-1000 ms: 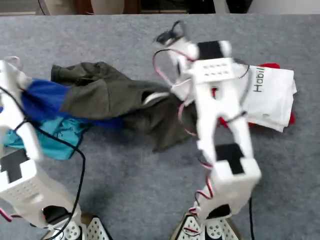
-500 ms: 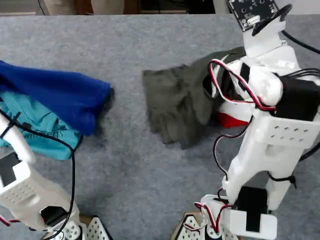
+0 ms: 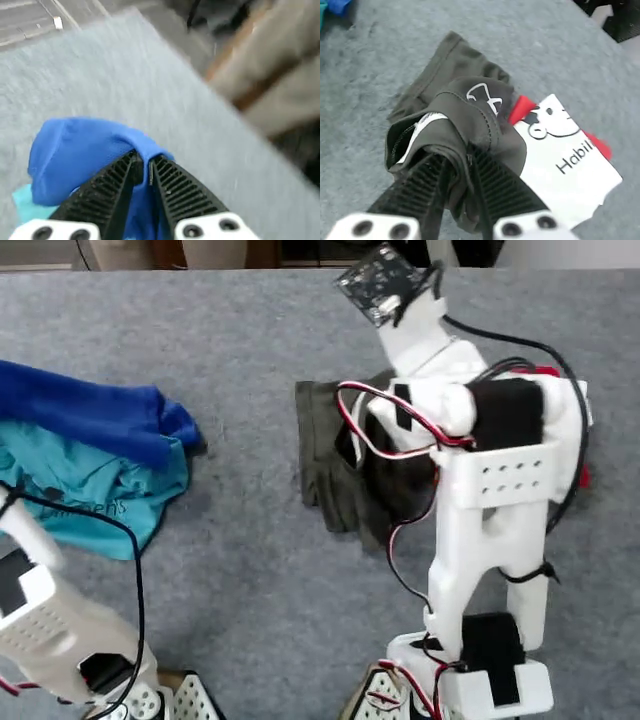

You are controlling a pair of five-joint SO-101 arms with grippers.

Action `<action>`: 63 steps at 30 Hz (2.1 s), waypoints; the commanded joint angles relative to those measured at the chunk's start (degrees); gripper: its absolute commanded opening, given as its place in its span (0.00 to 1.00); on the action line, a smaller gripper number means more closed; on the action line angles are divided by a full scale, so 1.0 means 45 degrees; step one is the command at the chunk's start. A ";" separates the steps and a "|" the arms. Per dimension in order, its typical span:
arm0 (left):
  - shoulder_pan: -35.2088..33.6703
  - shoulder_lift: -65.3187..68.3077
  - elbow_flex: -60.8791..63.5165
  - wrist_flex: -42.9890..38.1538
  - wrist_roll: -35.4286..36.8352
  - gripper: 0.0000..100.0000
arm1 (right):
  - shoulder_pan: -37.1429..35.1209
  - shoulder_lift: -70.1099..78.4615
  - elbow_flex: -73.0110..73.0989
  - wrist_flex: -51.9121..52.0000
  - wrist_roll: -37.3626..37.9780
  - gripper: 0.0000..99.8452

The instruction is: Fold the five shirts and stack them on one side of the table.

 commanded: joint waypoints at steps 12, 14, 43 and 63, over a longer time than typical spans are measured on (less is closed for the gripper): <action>0.3966 0.1827 0.5314 0.3028 0.0000 0.25 | -0.0322 -0.0459 0.1944 -0.1035 -0.0078 0.00; 0.3907 0.2882 0.6076 0.2247 0.0625 0.25 | -0.0322 -0.0440 0.1944 -0.1074 -0.0078 0.00; 0.1211 0.9778 -1.0413 0.1387 0.2833 0.02 | -0.0303 -0.0440 0.2022 -0.1582 -0.0098 0.00; -0.0723 0.8684 -1.0491 0.0117 0.4220 0.14 | -0.0674 -0.0459 0.1807 -0.1368 -0.0156 0.00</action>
